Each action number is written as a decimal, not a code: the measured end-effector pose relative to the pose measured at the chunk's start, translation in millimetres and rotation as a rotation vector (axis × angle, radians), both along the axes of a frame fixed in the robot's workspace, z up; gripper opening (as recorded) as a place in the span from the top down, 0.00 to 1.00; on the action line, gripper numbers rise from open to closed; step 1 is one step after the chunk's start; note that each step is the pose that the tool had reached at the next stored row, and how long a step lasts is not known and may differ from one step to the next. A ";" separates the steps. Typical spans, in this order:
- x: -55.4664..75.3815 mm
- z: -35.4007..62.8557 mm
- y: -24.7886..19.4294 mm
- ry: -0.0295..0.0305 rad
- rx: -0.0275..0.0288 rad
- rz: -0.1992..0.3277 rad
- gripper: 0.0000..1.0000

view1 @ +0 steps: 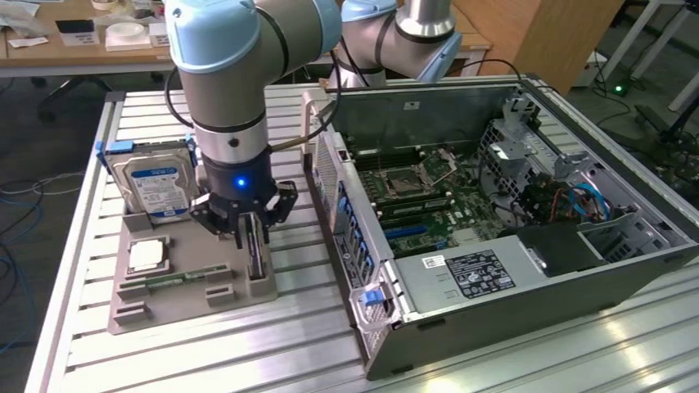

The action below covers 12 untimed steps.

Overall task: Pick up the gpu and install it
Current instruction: 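Pick up the gpu and move the gpu toward the slot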

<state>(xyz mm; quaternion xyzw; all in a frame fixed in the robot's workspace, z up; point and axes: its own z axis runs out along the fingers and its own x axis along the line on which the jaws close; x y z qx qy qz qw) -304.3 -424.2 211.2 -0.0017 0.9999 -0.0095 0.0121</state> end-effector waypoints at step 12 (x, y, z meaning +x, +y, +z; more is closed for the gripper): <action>0.1 -0.5 0.2 0.0000 -0.0003 0.000 0.70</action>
